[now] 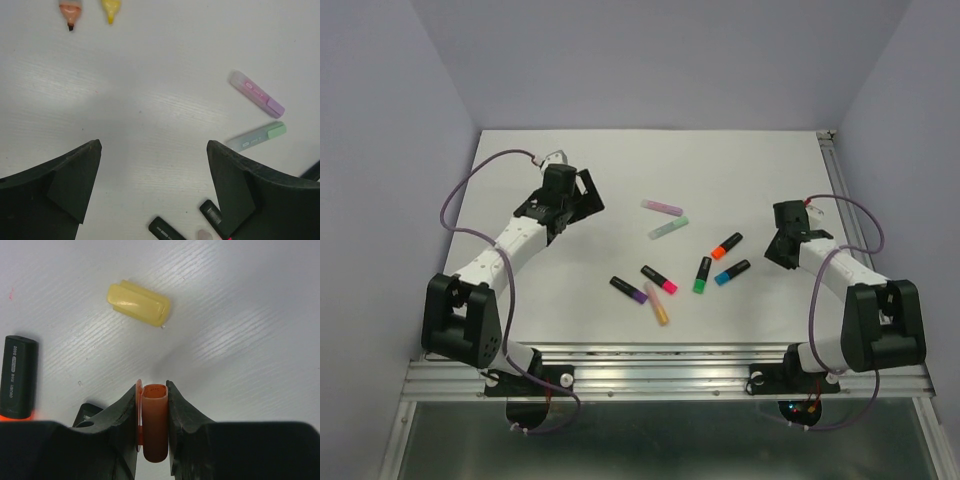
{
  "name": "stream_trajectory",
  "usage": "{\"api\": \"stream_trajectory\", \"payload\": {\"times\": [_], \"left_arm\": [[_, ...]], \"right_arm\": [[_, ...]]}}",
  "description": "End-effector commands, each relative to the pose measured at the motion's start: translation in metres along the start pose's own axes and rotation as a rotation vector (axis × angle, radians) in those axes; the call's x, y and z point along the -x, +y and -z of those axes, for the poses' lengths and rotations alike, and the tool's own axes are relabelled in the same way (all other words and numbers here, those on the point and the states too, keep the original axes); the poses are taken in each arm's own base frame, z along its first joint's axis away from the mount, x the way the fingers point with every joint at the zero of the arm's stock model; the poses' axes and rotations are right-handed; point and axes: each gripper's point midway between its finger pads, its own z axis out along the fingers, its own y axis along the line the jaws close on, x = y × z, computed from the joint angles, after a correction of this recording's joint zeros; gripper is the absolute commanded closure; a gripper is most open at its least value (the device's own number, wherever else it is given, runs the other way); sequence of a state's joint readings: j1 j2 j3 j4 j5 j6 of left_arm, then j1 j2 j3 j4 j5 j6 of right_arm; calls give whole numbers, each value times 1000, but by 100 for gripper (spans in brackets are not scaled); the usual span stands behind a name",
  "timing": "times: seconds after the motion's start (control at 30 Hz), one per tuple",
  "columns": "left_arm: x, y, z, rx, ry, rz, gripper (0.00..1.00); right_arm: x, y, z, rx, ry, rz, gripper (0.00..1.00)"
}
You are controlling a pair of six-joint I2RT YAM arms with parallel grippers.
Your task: Open the pen caps
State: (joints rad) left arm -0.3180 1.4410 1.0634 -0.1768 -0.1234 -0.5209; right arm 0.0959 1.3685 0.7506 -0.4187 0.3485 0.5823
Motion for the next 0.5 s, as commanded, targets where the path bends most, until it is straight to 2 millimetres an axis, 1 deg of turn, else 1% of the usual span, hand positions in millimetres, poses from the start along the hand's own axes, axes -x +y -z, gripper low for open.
{"api": "stream_trajectory", "payload": {"times": [0.0, 0.03, 0.07, 0.1, 0.13, 0.17, 0.2, 0.3, 0.37, 0.43, 0.47], "left_arm": [[-12, 2, 16, 3, -18, 82, 1], [-22, 3, 21, 4, -8, 88, 1], [-26, 2, 24, -5, -3, 90, 1], [-36, 3, 26, -9, 16, 88, 1], [-39, 2, 30, -18, 17, 98, 1], [-47, 4, 30, -16, 32, 99, 1], [-60, 10, 29, -5, 57, 99, 1], [-86, 13, 30, -12, 128, 123, 1], [-98, 9, 32, -29, 160, 133, 1], [-107, 10, 34, -28, 181, 132, 1], [-112, 9, 36, -28, 197, 134, 1]], "right_arm": [[-8, -6, -10, -29, 15, -33, 82], [-9, -8, -12, -39, 24, -34, 81], [-10, -8, -13, -41, 25, -33, 80], [-11, -11, -14, -53, 26, -36, 79], [-12, -11, -15, -59, 28, -35, 76], [-12, -13, -15, -65, 27, -42, 75], [-13, -14, -16, -71, 28, -46, 73], [-16, -15, -18, -79, 39, -53, 73], [-18, -17, -18, -88, 45, -55, 72], [-21, -18, -19, -92, 50, -59, 71], [-21, -19, -18, -95, 51, -61, 65]]}}
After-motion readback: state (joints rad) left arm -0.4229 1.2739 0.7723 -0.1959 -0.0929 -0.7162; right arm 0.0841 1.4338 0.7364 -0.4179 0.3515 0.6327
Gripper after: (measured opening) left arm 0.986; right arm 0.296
